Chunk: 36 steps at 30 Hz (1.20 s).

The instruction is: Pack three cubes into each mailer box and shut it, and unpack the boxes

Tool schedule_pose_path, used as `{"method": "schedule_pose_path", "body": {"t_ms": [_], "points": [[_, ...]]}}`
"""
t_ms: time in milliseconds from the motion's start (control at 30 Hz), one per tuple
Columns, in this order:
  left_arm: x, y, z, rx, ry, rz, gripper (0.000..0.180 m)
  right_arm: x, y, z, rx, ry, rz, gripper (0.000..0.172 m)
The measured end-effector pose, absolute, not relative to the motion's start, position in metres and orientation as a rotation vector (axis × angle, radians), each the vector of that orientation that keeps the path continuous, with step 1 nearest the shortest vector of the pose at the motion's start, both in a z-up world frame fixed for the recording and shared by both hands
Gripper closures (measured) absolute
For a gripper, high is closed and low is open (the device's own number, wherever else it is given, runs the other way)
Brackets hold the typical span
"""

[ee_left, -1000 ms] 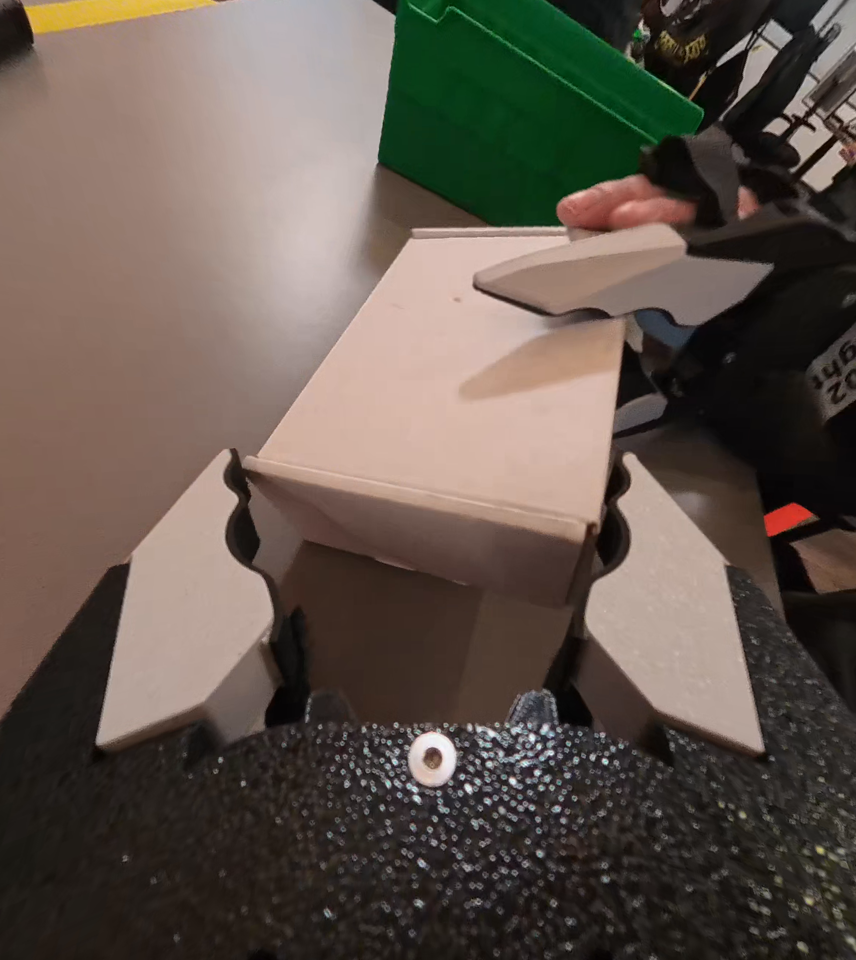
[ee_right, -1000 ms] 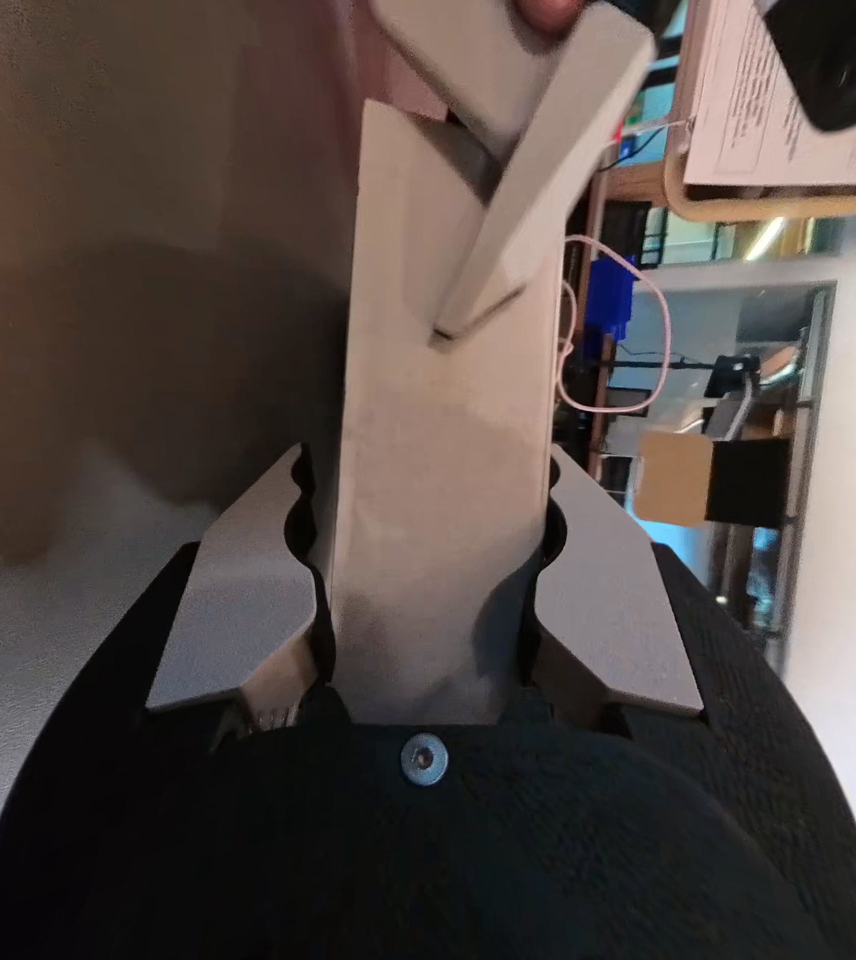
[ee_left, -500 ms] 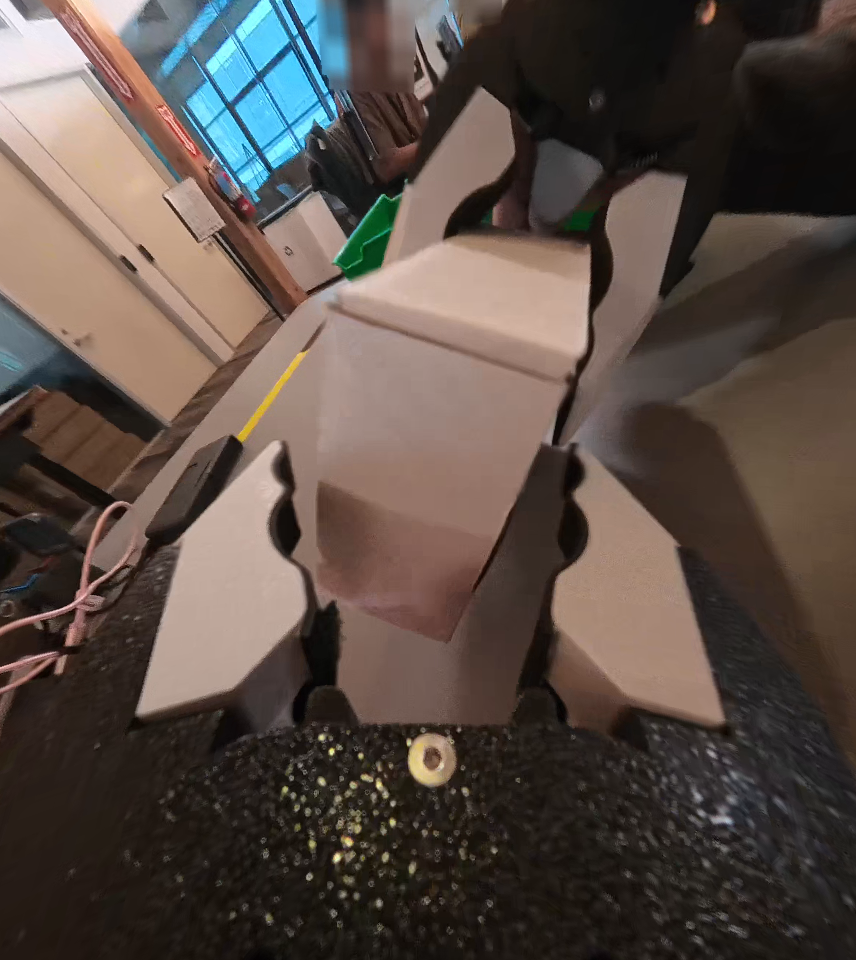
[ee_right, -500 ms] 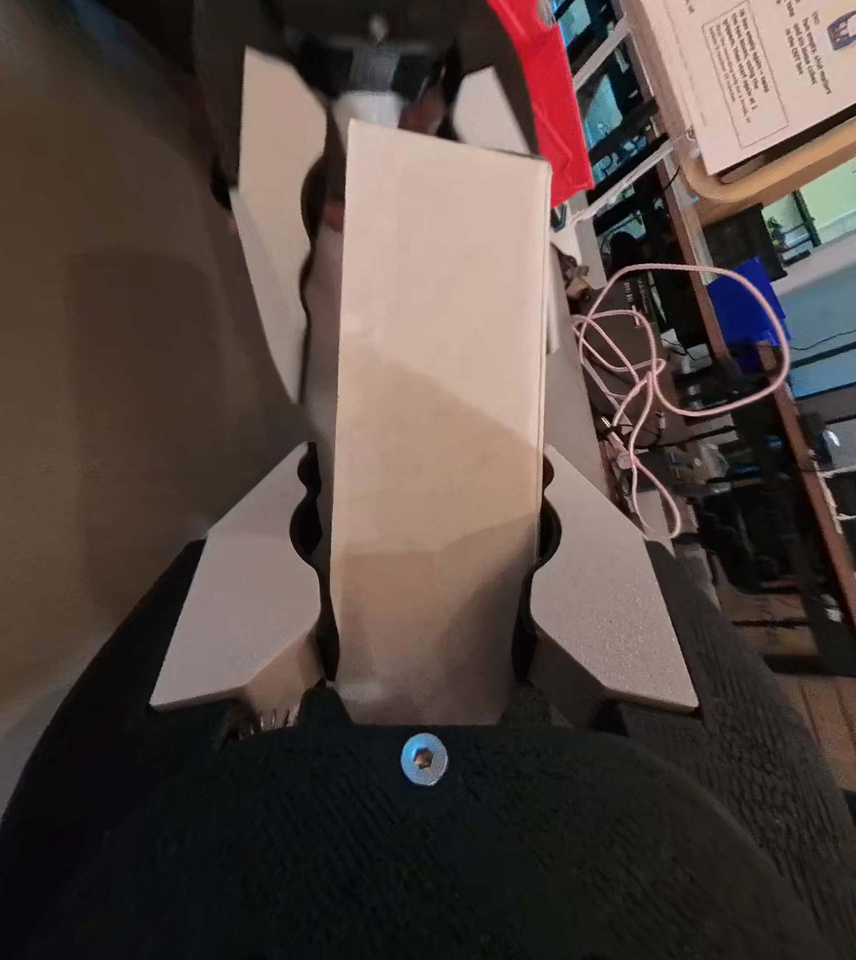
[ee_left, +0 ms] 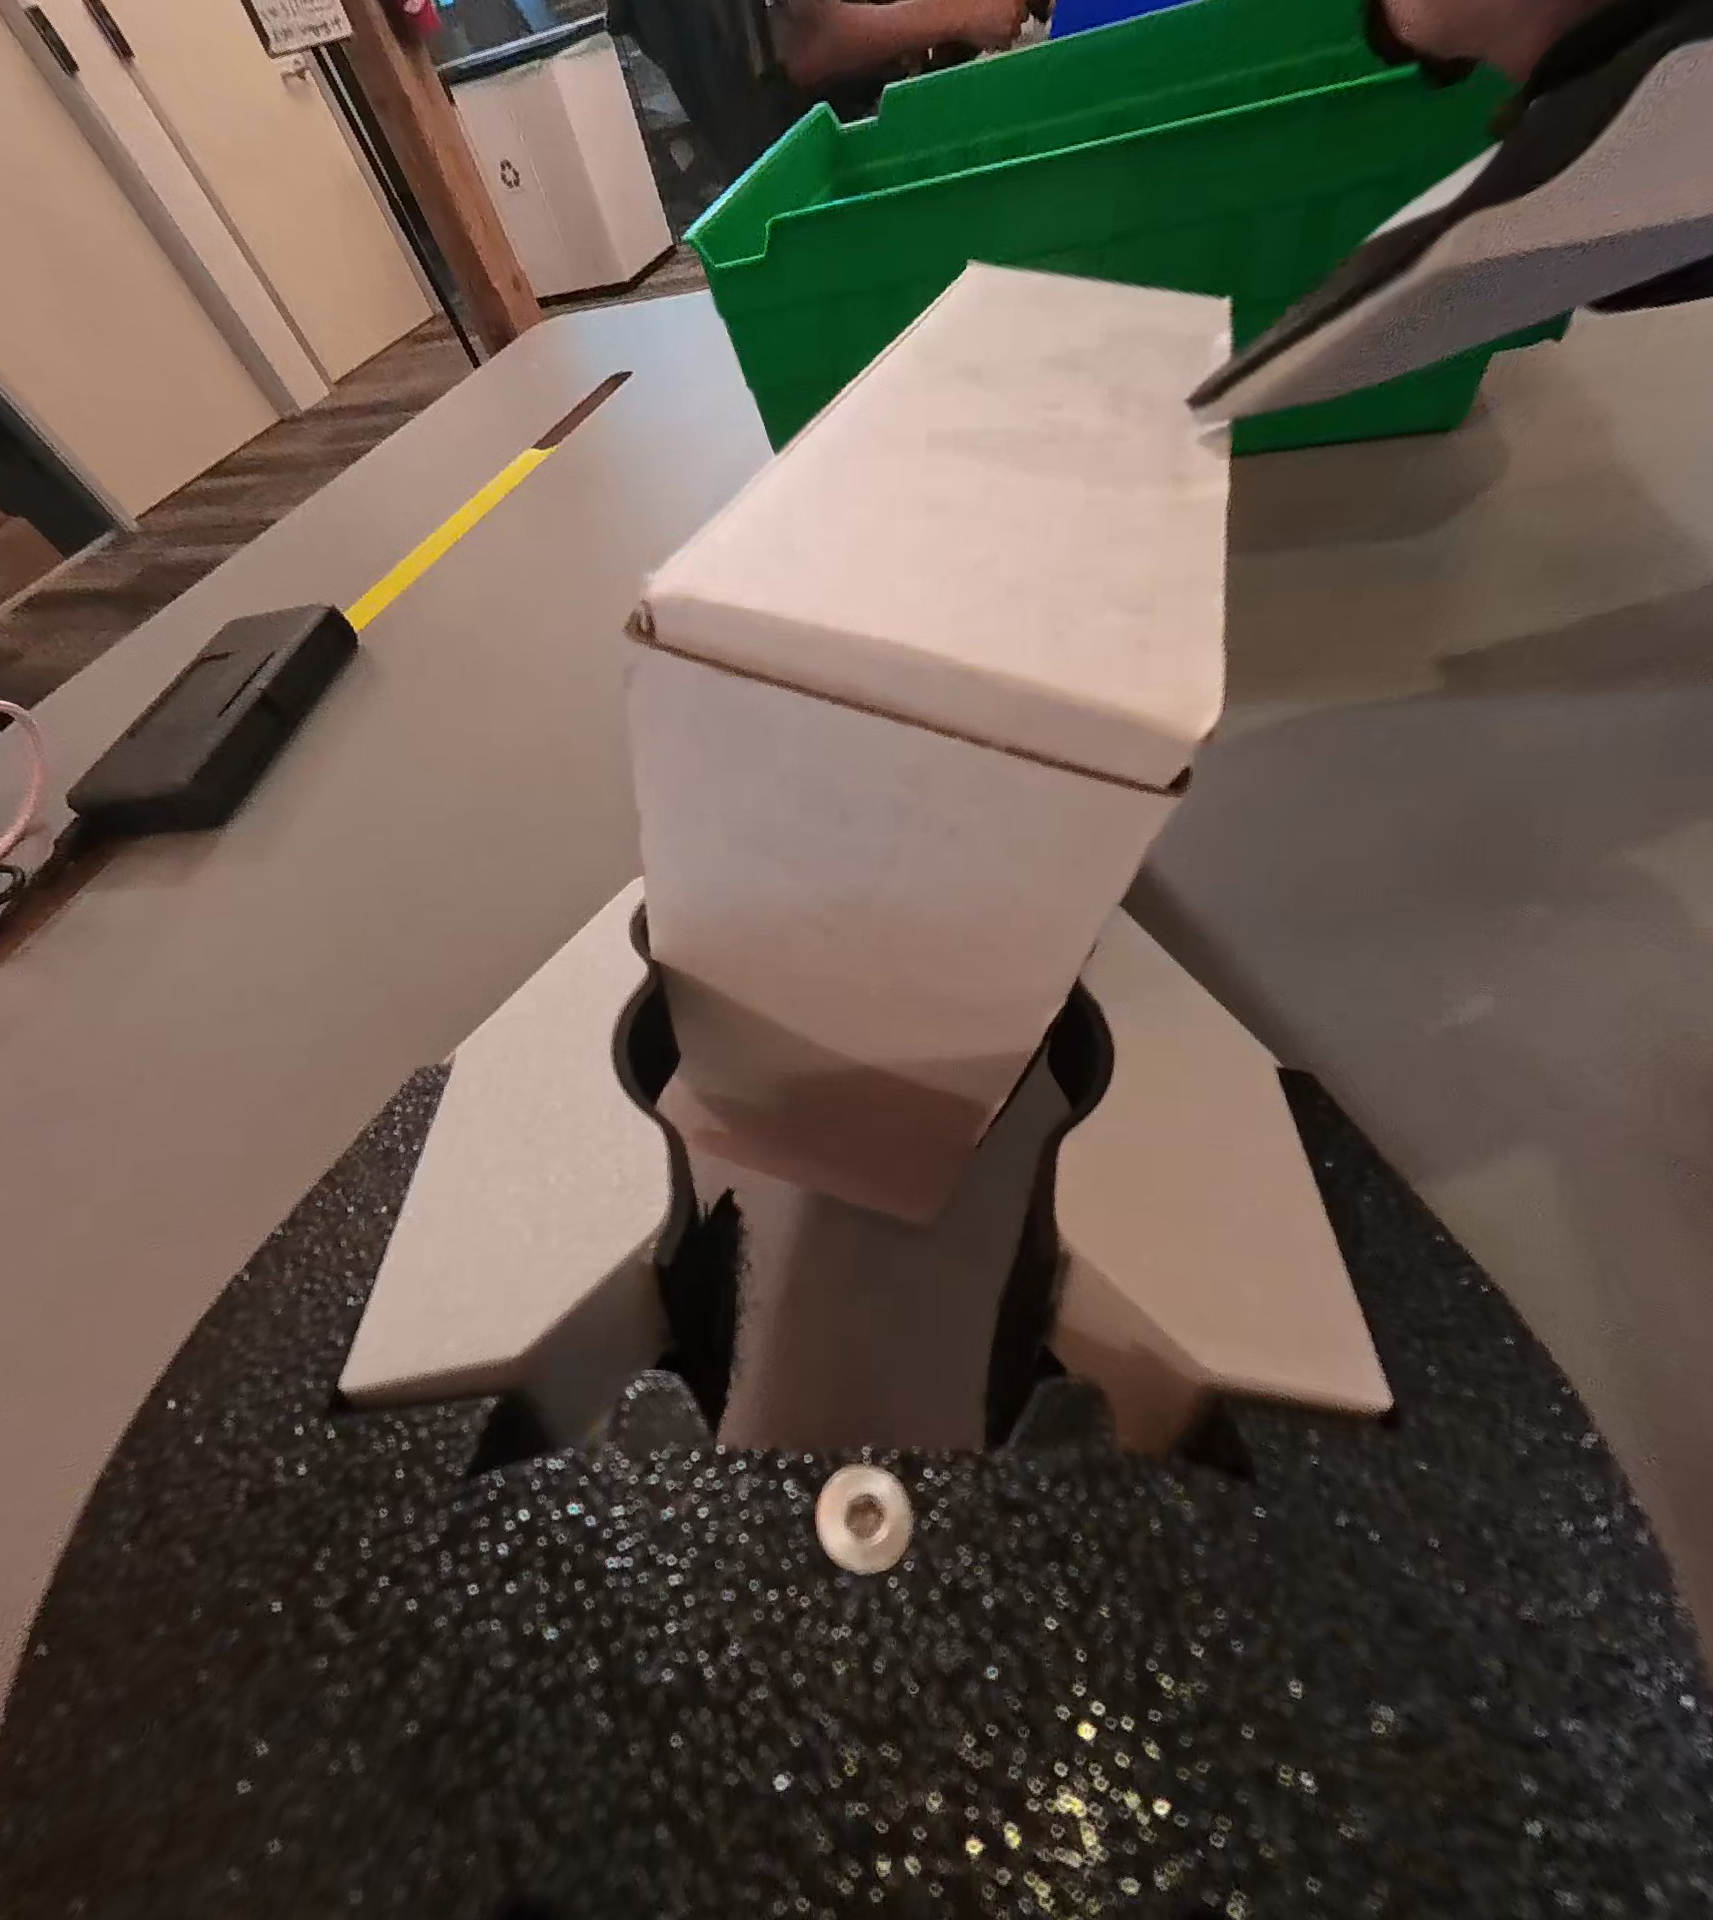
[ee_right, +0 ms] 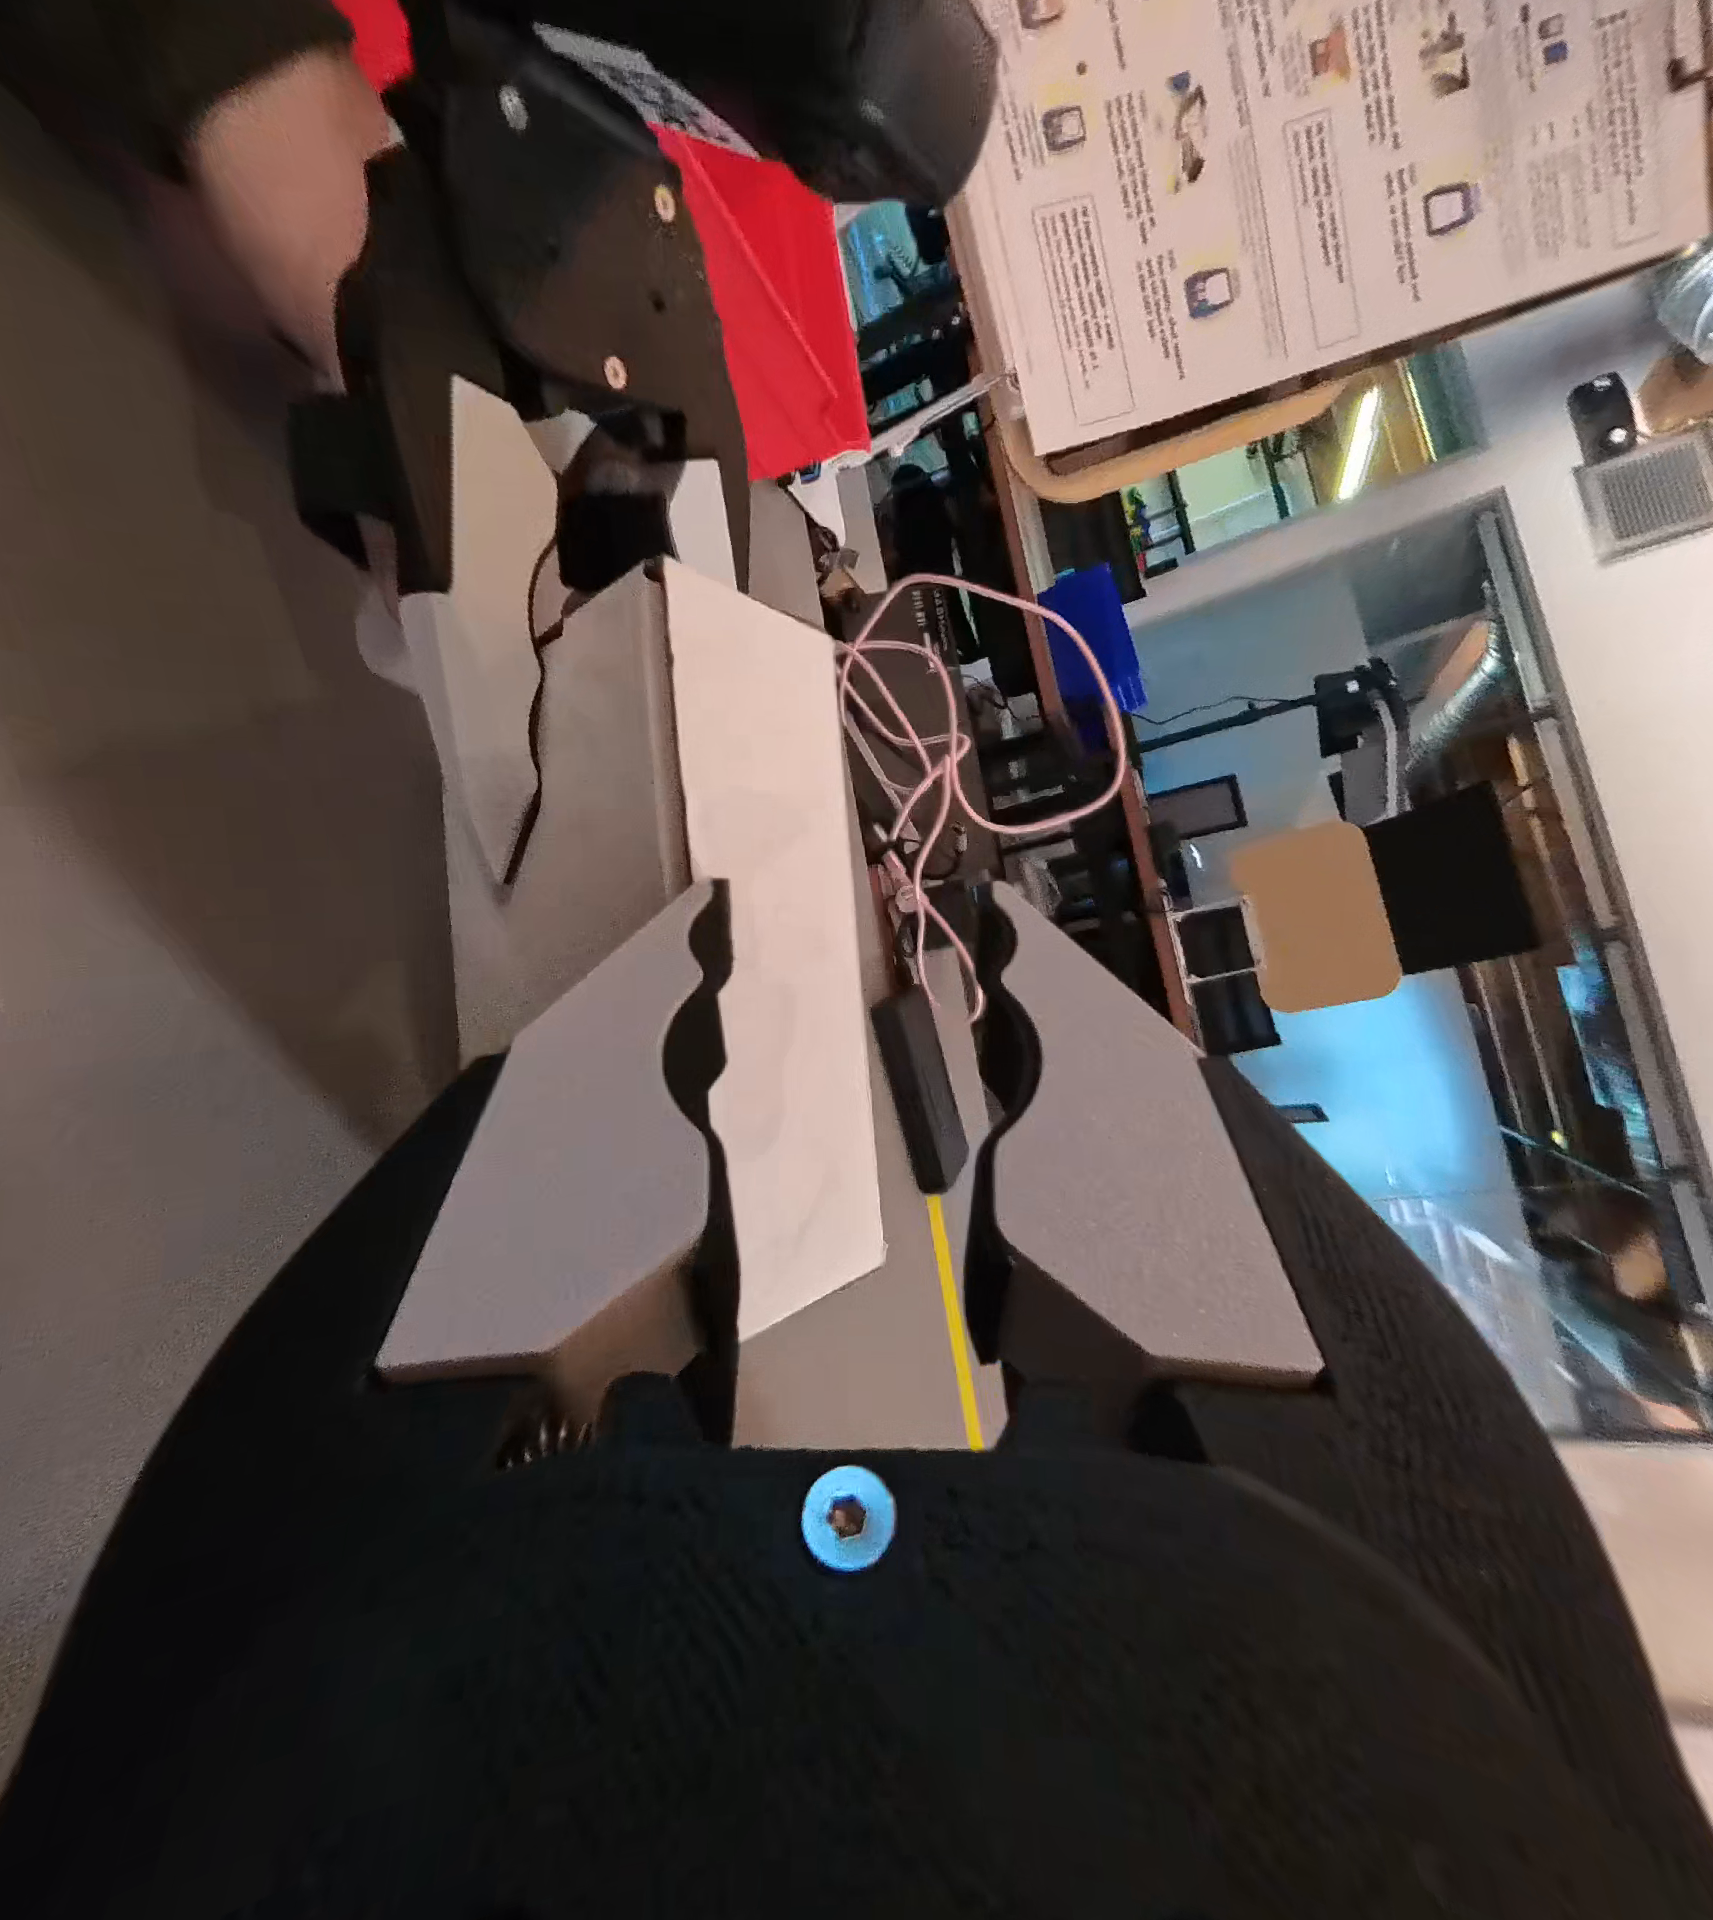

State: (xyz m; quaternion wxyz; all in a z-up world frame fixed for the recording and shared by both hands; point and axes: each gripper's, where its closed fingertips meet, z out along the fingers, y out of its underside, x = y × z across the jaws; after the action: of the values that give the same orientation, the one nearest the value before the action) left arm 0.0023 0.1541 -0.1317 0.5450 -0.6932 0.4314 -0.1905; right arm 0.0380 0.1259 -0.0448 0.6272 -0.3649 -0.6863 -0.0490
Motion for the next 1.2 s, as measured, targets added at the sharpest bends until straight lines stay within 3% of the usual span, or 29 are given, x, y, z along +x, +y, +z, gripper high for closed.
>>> {"method": "schedule_pose_path", "body": {"t_ms": [133,667,933,1000,1200], "points": [[0.001,0.155,-0.135,-1.671,1.009,-0.480,0.109,0.034,0.124,-0.053,-0.826,-1.632,-0.147,0.139],[-0.001,0.156,-0.138,-1.646,1.048,-0.457,0.112,0.036,0.131,-0.051,-0.848,-1.613,-0.234,0.132],[0.004,0.155,-0.145,-1.661,1.098,-0.417,0.112,0.036,0.136,-0.062,-0.748,-1.601,-0.420,0.150],[0.003,0.156,-0.142,-1.641,1.087,-0.415,0.113,0.035,0.136,-0.067,-0.751,-1.640,-0.444,0.167],[-0.006,0.163,-0.145,-1.445,1.238,-0.062,0.112,0.035,0.122,-0.050,-0.948,-1.718,-0.202,0.172]]}}
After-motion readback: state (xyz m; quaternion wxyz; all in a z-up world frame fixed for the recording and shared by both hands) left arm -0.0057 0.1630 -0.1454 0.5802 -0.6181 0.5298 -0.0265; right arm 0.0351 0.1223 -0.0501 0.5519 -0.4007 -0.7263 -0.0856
